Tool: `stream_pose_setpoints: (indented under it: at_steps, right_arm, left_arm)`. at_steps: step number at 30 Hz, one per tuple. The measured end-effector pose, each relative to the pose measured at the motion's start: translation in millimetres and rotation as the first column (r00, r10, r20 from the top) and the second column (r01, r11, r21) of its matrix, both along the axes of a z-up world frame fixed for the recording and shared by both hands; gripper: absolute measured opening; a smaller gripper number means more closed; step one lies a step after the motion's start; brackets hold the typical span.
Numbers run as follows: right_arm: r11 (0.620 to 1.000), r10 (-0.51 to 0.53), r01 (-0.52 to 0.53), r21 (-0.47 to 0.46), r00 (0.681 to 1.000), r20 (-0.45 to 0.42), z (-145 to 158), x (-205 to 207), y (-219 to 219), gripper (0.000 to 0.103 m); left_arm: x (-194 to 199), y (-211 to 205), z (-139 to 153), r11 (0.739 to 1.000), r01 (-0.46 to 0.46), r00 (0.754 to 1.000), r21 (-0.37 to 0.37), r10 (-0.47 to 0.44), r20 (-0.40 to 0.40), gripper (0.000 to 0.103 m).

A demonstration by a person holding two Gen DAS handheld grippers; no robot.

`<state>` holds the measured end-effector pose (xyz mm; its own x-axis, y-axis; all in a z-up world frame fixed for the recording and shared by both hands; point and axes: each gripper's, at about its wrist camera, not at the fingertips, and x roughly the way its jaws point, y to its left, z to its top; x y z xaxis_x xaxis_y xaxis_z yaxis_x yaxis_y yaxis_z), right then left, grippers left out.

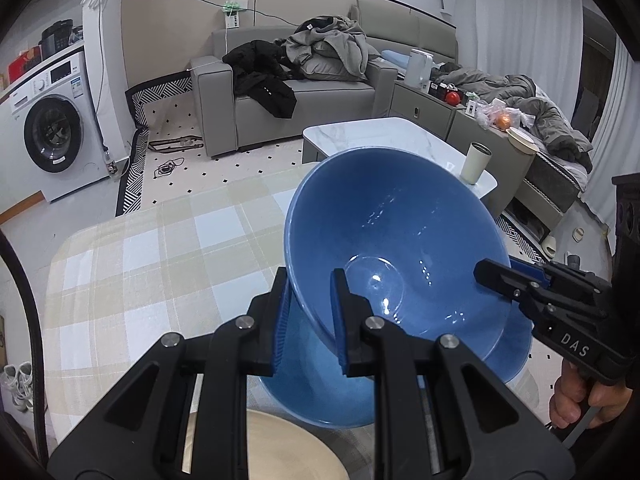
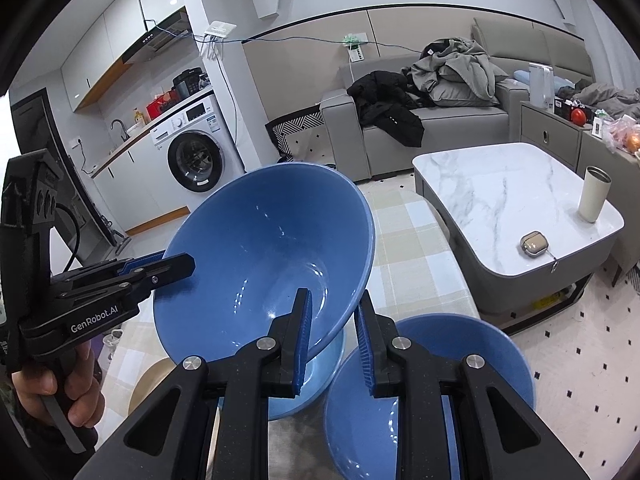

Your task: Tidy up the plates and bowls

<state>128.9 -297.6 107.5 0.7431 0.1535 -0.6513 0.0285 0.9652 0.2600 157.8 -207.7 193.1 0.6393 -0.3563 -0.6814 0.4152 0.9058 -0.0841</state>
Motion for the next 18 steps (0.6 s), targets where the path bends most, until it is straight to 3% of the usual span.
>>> stream_pose_setpoints:
  at_steps: [18]
  right_arm:
    - [1.0, -0.001, 0.001, -0.006, 1.0, -0.013, -27.7, -2.8, 31.6, 0.022]
  left_arm:
    - [11.4, 22.5, -35.8, 0.999, -0.053, 0.998, 0.0, 0.053, -0.03, 0.015]
